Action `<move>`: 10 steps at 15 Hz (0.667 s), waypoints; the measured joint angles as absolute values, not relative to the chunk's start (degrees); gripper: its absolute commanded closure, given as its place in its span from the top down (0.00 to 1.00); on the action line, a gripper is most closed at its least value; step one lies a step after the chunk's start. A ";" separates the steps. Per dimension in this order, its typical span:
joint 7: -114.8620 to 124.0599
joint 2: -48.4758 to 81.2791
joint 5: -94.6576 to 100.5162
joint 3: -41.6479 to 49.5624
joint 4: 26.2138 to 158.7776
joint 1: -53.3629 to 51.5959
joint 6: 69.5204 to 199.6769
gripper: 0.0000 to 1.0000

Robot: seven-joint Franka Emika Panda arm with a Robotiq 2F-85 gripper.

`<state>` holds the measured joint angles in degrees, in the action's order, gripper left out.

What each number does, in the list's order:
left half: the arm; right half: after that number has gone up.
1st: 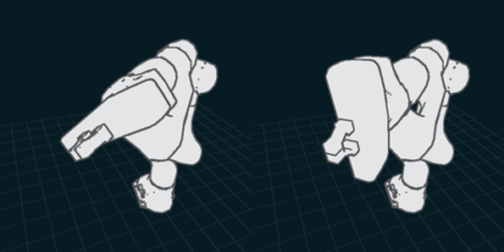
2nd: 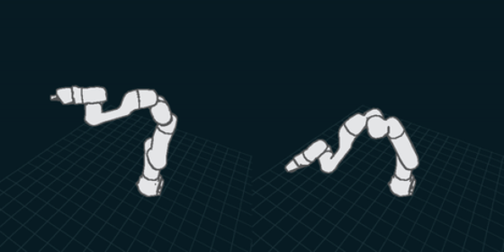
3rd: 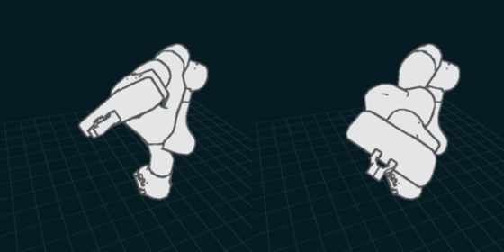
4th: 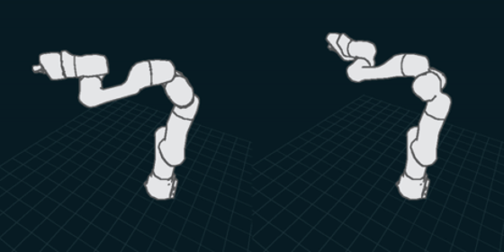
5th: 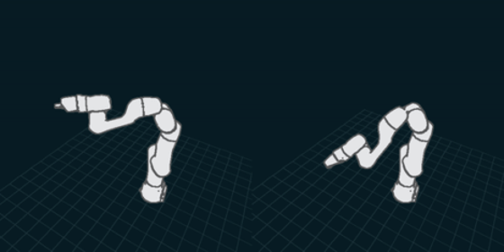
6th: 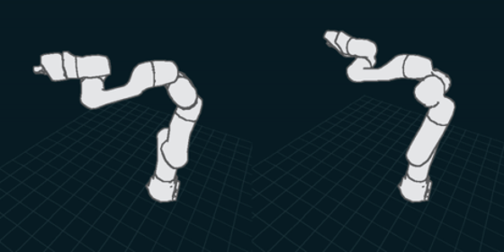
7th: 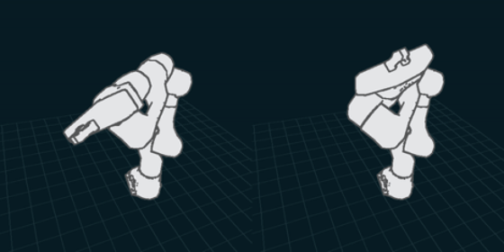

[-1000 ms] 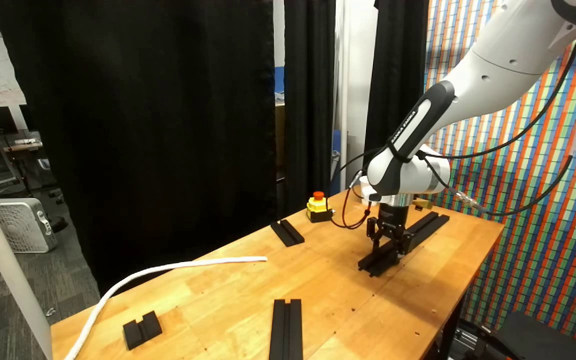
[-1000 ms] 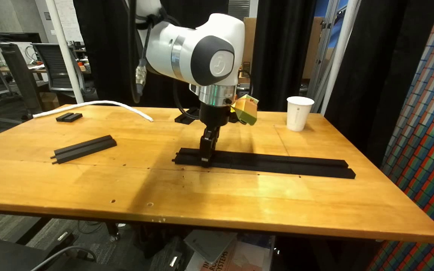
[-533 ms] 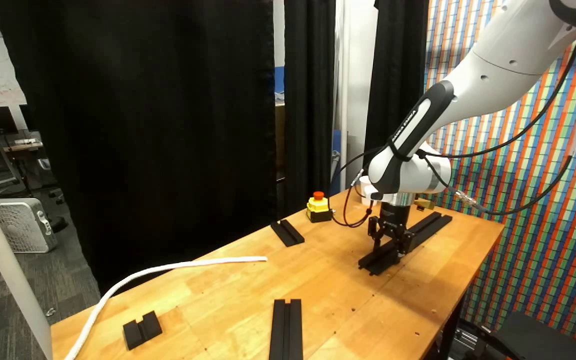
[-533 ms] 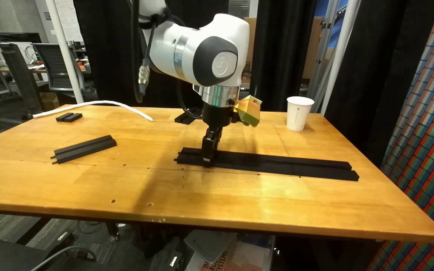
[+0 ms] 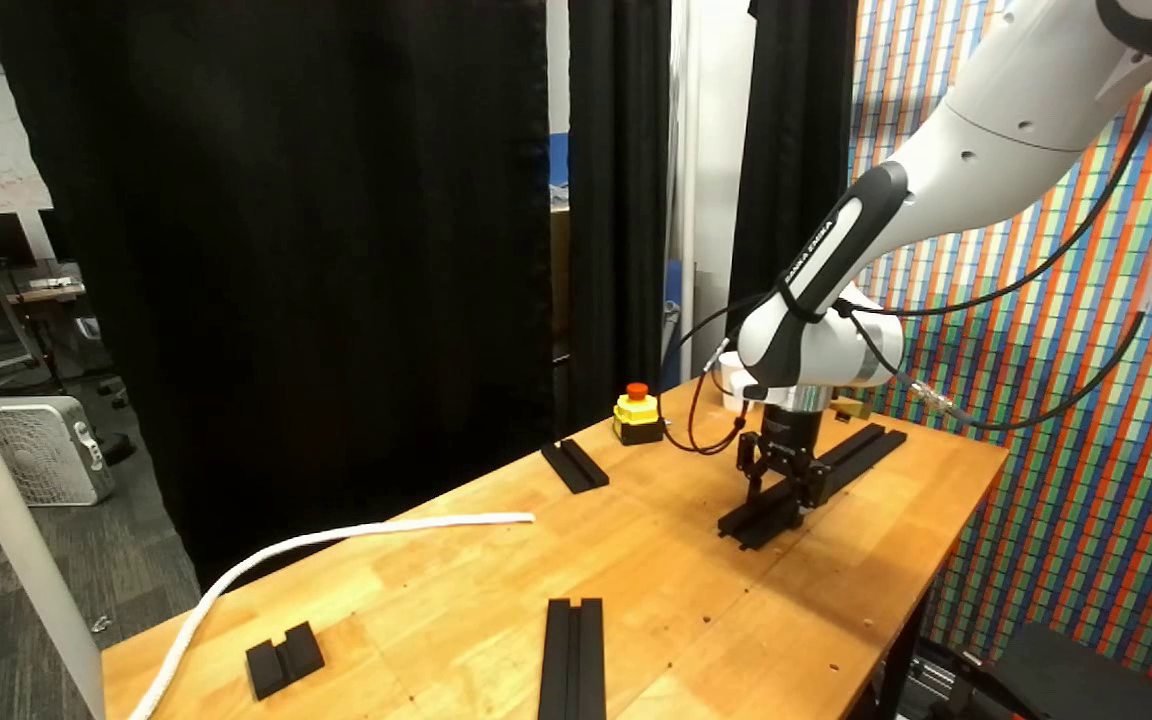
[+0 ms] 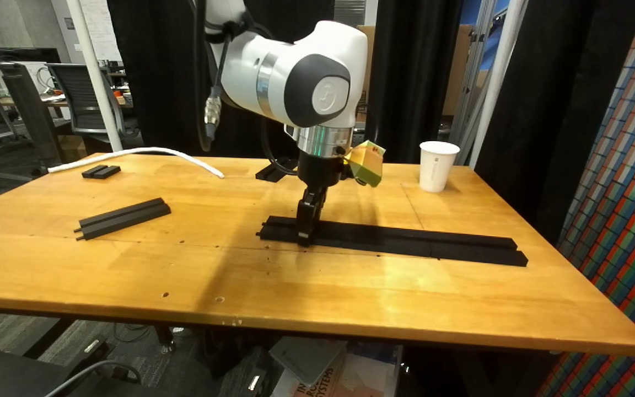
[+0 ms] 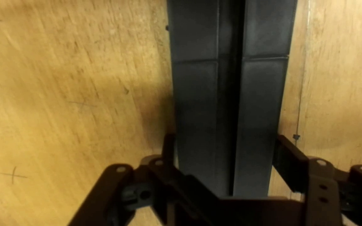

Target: Connect three black boards together

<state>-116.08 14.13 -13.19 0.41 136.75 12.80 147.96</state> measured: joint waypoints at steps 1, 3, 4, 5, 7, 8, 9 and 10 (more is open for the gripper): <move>-116.06 14.29 -13.19 0.47 136.75 12.82 147.96 1.00; -116.00 14.51 -13.19 0.54 136.74 12.93 147.96 1.00; -115.91 14.51 -13.19 0.55 136.73 13.01 147.96 1.00; -115.70 14.49 -13.19 0.57 136.68 13.03 147.96 1.00; -114.67 14.14 -13.19 0.58 136.61 13.02 147.94 1.00; -113.81 13.68 -13.11 0.58 136.63 12.96 147.87 1.00; -112.89 12.95 -12.90 0.58 136.72 12.82 147.78 1.00; -111.75 11.96 -12.62 0.58 136.95 12.54 147.70 1.00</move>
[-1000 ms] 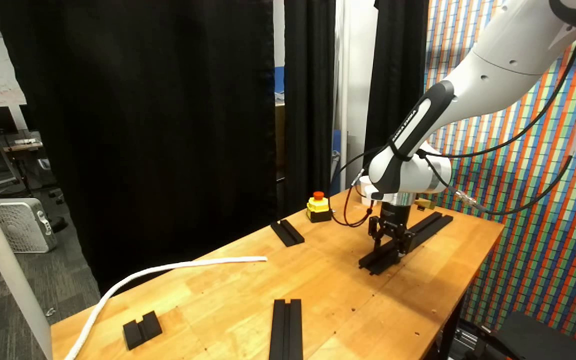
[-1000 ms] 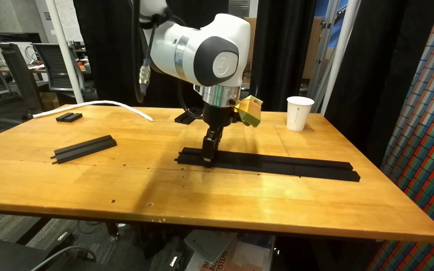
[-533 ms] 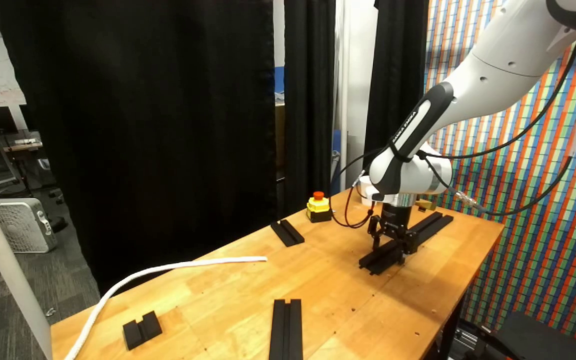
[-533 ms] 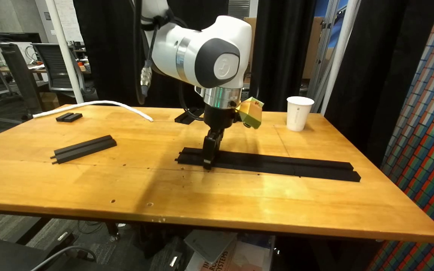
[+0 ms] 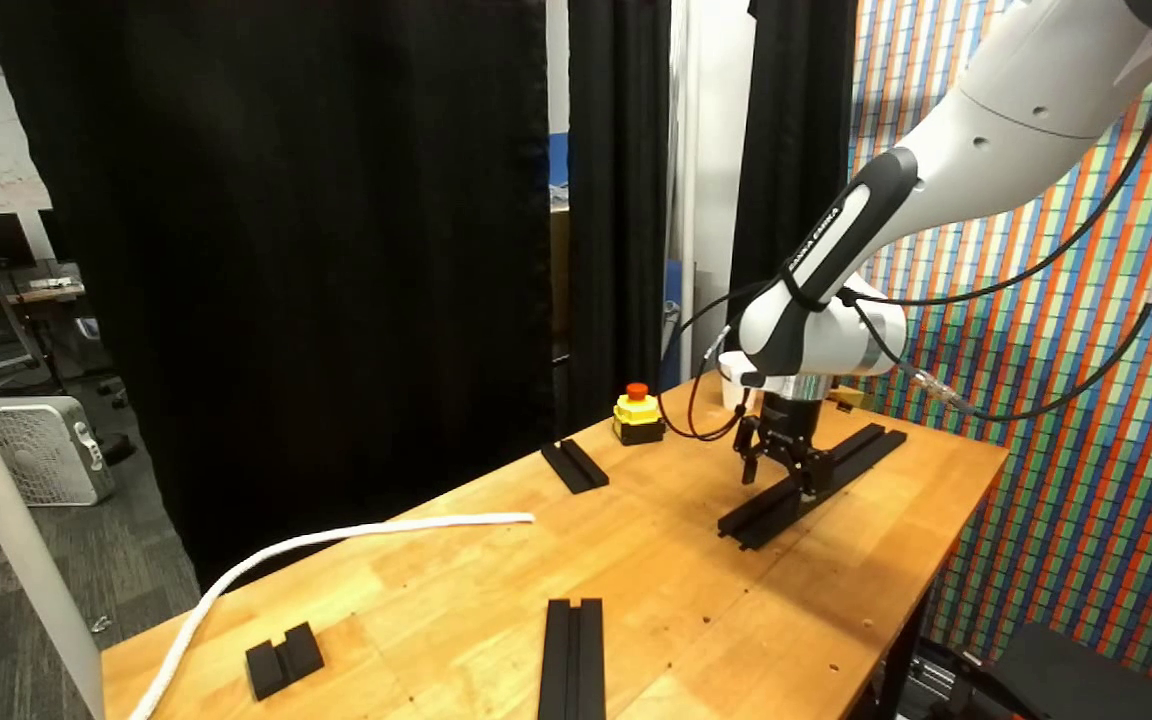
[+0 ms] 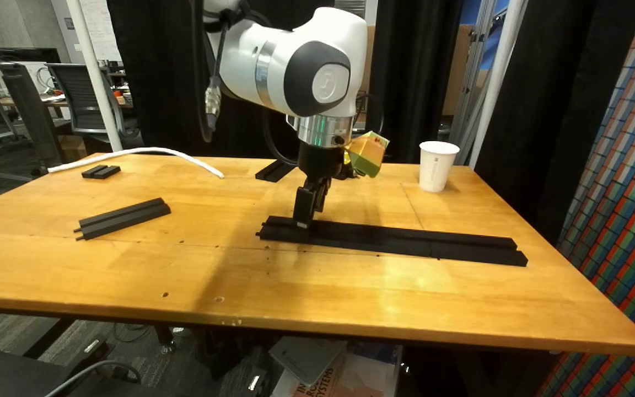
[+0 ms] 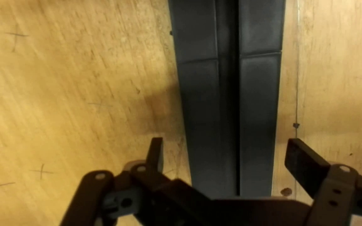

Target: Connect three black boards together

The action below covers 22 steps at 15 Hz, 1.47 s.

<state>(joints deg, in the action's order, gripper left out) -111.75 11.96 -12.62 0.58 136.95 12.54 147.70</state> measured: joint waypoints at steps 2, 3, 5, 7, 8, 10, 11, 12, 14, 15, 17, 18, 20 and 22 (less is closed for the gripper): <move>-109.15 9.36 -12.12 0.53 137.86 11.48 147.53 1.00; -107.45 7.85 -11.69 0.47 138.60 10.65 147.46 1.00; -103.28 4.83 -10.20 0.15 140.50 8.43 147.32 1.00; -98.78 2.07 -8.30 -0.86 142.73 5.57 147.16 1.00; -96.75 0.86 -7.47 -1.71 143.83 4.00 147.00 1.00; -93.01 -1.09 -5.80 -3.97 145.68 0.51 146.72 1.00; -91.10 -1.76 -4.65 -5.25 146.41 -1.30 146.72 1.00; -89.26 -2.21 -3.34 -6.64 146.97 -3.22 146.69 1.00; -86.02 -2.51 -1.01 -9.32 147.45 -6.91 146.66 1.00; -84.47 -2.51 0.28 -10.56 147.48 -8.56 146.66 1.00; -80.81 -2.51 4.78 -12.67 147.52 -11.22 147.87 1.00; -79.00 -2.56 7.63 -13.54 147.53 -12.23 148.56 1.00; -76.42 -2.64 12.83 -14.89 147.54 -13.84 149.89 1.00; -75.70 -2.67 16.00 -15.79 147.68 -15.06 151.03 1.00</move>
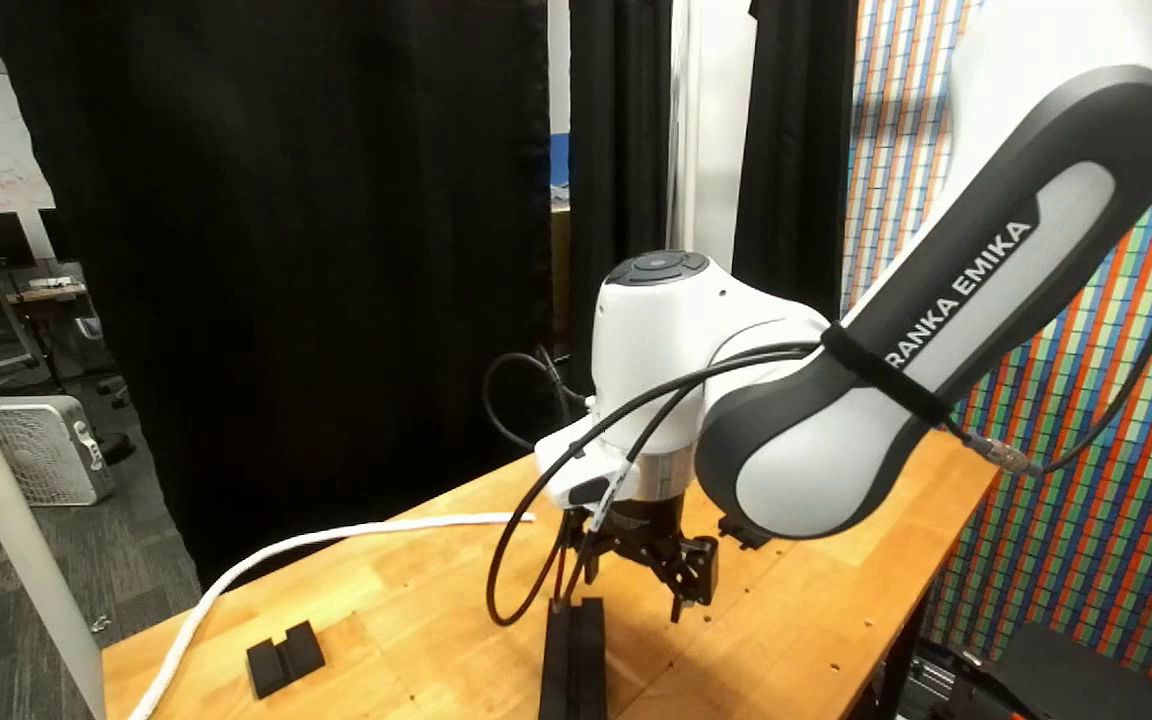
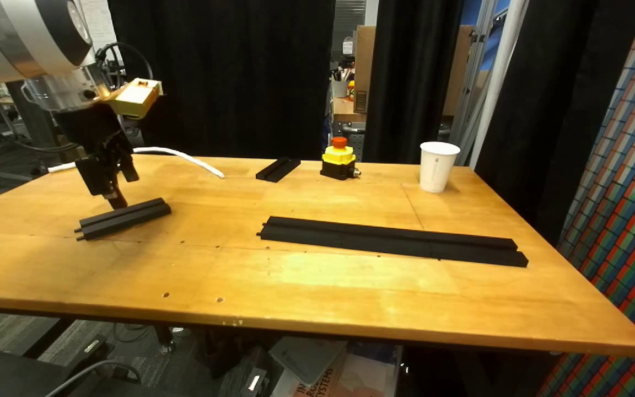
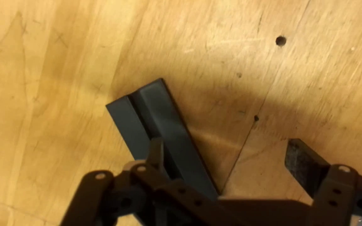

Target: Connect three black boards together

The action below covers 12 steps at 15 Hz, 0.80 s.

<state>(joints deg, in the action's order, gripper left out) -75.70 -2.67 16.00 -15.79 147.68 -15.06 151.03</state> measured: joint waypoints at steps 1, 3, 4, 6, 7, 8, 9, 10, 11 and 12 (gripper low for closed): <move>-75.70 -2.66 17.10 -16.13 147.95 -15.58 151.90 1.00; -75.90 -2.54 18.79 -16.70 148.81 -16.50 153.63 1.00; -76.12 -2.37 19.43 -16.93 149.24 -16.90 154.39 1.00; -77.64 -1.73 19.80 -17.23 149.66 -17.64 155.25 1.00; -78.47 -1.26 19.94 -17.34 149.69 -17.89 155.69 1.00; -79.34 -0.72 20.02 -17.46 149.67 -18.06 156.05 1.00; -80.39 -0.07 20.04 -17.58 149.56 -18.18 156.50 1.00; -81.34 0.62 20.05 -17.68 149.32 -18.27 156.80 1.00; -82.31 1.36 20.07 -17.79 148.88 -18.32 156.88 1.00; -83.17 2.10 20.07 -17.88 148.34 -18.34 156.90 1.00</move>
